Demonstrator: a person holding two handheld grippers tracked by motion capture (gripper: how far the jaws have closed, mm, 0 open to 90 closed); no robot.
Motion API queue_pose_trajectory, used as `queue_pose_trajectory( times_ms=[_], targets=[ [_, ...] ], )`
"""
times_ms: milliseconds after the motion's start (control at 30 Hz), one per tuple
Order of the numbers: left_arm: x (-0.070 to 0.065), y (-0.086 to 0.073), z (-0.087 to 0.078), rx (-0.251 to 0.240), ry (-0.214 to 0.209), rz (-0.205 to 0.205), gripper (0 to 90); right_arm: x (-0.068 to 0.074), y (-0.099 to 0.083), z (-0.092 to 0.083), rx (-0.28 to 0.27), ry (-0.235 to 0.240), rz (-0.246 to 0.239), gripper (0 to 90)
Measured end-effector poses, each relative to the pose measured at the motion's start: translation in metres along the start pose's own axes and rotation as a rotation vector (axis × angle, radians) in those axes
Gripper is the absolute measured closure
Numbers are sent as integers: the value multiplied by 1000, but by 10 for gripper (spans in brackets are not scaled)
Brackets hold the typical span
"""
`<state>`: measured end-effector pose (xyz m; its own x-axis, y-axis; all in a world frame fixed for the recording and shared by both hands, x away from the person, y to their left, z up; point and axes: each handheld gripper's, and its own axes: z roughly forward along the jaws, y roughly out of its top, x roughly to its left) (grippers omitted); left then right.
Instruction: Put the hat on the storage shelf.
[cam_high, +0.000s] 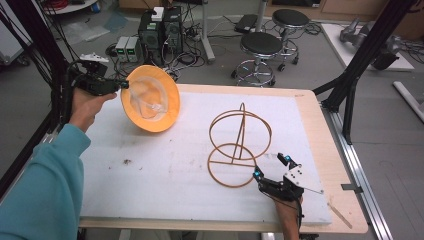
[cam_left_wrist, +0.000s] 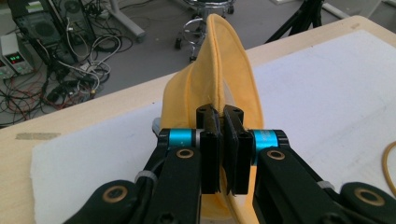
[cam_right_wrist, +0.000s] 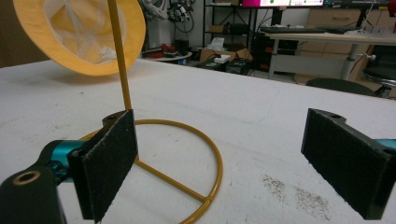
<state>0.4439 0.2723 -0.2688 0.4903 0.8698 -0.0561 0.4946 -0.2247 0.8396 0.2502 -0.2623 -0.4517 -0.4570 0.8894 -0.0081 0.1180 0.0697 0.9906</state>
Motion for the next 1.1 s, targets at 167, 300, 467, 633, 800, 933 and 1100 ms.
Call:
queue_pose_trajectory(
  times_ms=[167, 300, 467, 633, 800, 933, 1100],
  targets=[
    [0, 2, -1, 3, 22, 23, 856, 0, 0, 0, 2, 0, 4, 96],
    [-2, 2, -1, 12, 30, 42, 856, 0, 0, 0, 2, 0, 5, 96],
    [-10, 1, 4, 32, 22, 67, 856, 0, 0, 0, 0, -1, 2, 96],
    [-20, 1, 7, 33, 11, 94, 856, 0, 0, 0, 0, 0, 3, 96],
    [-28, 1, 8, 37, -11, 105, 855, 0, 0, 0, 0, 1, 2, 96],
    [-36, -1, 10, 37, -30, 107, 855, 0, 0, 0, -1, 0, 1, 96],
    [-46, -4, 10, 26, -53, 92, 855, 0, 0, 0, -1, -1, 2, 96]
  ],
)
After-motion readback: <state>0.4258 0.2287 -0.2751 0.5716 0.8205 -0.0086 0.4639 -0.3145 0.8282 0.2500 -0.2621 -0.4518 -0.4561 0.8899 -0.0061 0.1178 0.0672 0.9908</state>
